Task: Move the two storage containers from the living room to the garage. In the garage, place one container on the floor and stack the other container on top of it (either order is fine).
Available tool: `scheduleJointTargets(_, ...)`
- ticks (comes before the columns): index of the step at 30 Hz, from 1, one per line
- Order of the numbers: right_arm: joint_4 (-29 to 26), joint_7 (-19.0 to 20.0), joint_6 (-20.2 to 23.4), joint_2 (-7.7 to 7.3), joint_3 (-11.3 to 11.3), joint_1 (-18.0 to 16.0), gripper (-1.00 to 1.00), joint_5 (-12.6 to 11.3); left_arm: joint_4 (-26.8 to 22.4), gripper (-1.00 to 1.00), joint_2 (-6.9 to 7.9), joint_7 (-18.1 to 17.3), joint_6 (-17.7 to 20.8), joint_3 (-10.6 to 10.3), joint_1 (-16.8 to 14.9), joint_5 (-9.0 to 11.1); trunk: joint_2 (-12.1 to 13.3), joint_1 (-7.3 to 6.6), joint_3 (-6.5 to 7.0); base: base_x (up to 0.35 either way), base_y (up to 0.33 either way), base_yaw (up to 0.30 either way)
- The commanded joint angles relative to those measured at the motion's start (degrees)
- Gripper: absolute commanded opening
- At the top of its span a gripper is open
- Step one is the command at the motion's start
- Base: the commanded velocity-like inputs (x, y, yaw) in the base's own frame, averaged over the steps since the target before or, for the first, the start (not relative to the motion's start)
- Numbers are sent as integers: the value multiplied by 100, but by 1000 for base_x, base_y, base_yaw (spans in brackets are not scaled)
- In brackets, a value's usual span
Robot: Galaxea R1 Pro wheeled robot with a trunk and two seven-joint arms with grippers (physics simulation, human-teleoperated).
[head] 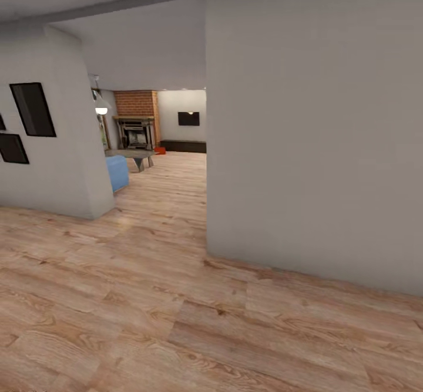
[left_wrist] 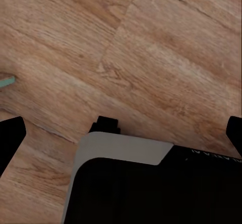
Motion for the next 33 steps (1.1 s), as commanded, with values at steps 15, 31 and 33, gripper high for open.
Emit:
scheduleJointTargets(15,14,-3,-36,-2,-36,-5,100,-94,7,100,3,16,-19,-43,-5,53,-4,4,-7,318,0,296)
scheduleJointTargets(31,14,15,-31,-6,-45,-5,100,-112,7,100,3,16,-19,-43,-5,53,-4,4,14,318,0,157)
scheduleJointTargets(33,14,26,-30,-6,-45,-5,100,-113,7,100,3,16,-19,-44,-5,51,-4,4,14,318,0,3)
